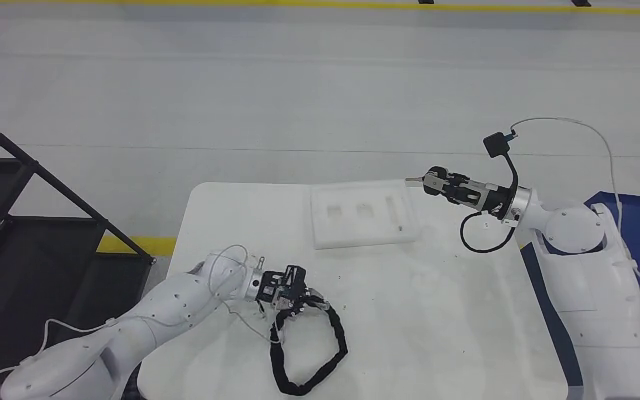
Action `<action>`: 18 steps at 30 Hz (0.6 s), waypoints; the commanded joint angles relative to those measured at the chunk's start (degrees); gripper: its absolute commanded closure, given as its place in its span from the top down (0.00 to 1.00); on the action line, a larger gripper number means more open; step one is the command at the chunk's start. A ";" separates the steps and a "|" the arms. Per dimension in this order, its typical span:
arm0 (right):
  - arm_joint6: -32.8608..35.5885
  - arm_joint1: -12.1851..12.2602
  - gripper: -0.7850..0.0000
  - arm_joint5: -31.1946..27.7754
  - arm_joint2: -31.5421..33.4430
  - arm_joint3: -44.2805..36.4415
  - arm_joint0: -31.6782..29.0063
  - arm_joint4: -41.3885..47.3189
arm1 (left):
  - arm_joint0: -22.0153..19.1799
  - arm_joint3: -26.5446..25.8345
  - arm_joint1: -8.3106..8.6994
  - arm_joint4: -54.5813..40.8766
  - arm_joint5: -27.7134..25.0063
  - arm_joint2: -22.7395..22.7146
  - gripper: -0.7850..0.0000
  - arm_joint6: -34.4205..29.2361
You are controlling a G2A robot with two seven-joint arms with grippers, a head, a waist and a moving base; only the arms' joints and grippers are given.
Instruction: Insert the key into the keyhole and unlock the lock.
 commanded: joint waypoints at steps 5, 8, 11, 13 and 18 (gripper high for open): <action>0.00 0.00 0.00 0.00 0.00 0.00 0.00 0.00 | 0.16 -3.33 1.16 -2.88 -1.57 -1.43 0.00 5.47; 0.00 0.00 0.00 0.00 0.00 0.00 0.00 0.00 | -0.28 -6.69 2.23 -8.64 -2.57 -1.72 0.00 4.48; 1.88 0.17 0.00 2.64 -1.20 -2.06 -0.61 -1.97 | -1.65 -10.10 3.57 -13.96 -4.52 -2.15 0.00 2.53; 5.50 0.41 0.00 4.30 -1.87 -3.80 -0.67 -1.53 | -2.36 -12.37 4.49 -17.47 -5.55 -2.60 0.00 1.50; 14.98 1.20 0.00 6.91 -1.75 -9.66 -1.71 4.88 | -3.51 -17.59 6.50 -23.35 -7.55 -4.03 0.00 -0.50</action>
